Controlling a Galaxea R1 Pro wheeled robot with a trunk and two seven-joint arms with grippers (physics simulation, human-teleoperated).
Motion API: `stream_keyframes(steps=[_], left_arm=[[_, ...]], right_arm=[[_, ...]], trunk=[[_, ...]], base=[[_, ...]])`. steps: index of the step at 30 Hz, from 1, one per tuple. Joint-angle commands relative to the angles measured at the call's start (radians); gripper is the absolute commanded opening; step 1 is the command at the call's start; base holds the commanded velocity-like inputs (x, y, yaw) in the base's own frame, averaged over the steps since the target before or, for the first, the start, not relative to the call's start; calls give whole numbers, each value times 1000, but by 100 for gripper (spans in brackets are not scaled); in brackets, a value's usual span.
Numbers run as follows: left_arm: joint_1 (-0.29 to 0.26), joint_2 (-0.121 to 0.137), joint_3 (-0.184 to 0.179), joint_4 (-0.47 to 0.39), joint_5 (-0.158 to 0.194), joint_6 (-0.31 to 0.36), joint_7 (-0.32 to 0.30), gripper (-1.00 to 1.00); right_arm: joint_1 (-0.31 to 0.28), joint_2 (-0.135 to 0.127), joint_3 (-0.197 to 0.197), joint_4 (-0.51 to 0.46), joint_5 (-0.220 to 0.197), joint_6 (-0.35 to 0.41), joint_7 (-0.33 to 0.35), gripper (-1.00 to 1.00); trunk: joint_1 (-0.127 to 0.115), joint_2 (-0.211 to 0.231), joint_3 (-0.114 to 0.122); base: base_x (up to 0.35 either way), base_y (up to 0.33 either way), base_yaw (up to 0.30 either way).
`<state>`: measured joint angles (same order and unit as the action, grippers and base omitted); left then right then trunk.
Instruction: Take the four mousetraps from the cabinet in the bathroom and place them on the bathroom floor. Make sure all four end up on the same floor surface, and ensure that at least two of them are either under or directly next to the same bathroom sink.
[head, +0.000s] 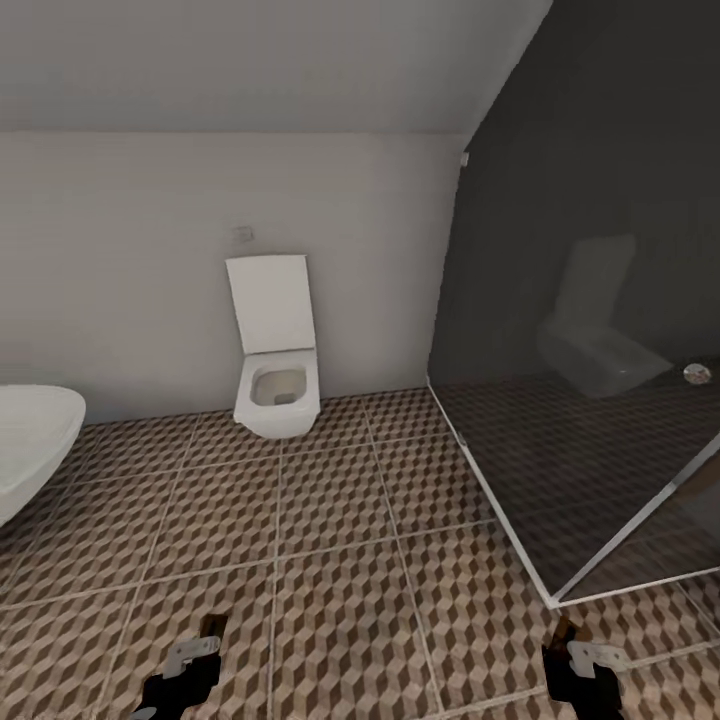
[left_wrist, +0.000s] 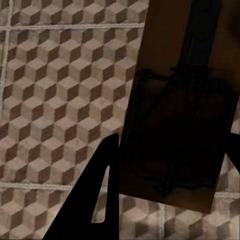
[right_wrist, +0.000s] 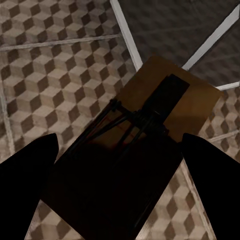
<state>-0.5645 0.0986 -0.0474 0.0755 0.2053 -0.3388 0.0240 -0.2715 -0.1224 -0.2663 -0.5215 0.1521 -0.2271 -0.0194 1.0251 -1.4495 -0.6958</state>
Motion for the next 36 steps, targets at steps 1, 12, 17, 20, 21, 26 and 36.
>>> stream_keyframes(steps=[1,12,17,20,21,26,36], left_arm=[[-2,0,-5,4,2,-6,5,-100],[-2,0,-5,4,2,-6,5,-100],[-2,0,-5,4,2,-6,5,-100],[-2,0,-5,4,2,-6,5,-100],[-2,0,-5,4,2,-6,5,-100],[-2,0,-5,4,2,-6,5,-100],[-2,0,-5,4,2,-6,5,-100]], right_arm=[[-1,1,-4,1,11,-3,-2,-100],[-1,1,-3,1,11,-3,-2,-100],[-1,1,-3,1,11,-3,-2,-100],[-1,1,-3,1,11,-3,-2,-100],[-1,1,-3,1,11,-3,-2,-100],[-1,1,-3,1,11,-3,-2,-100],[-1,1,-3,1,11,-3,-2,-100]], trunk=[[0,0,-1],[0,0,-1],[0,0,-1],[0,0,-1],[0,0,-1],[0,0,-1],[0,0,-1]], base=[[0,0,287],[0,0,287],[0,0,287],[0,0,287],[0,0,287],[0,0,287],[0,0,287]])
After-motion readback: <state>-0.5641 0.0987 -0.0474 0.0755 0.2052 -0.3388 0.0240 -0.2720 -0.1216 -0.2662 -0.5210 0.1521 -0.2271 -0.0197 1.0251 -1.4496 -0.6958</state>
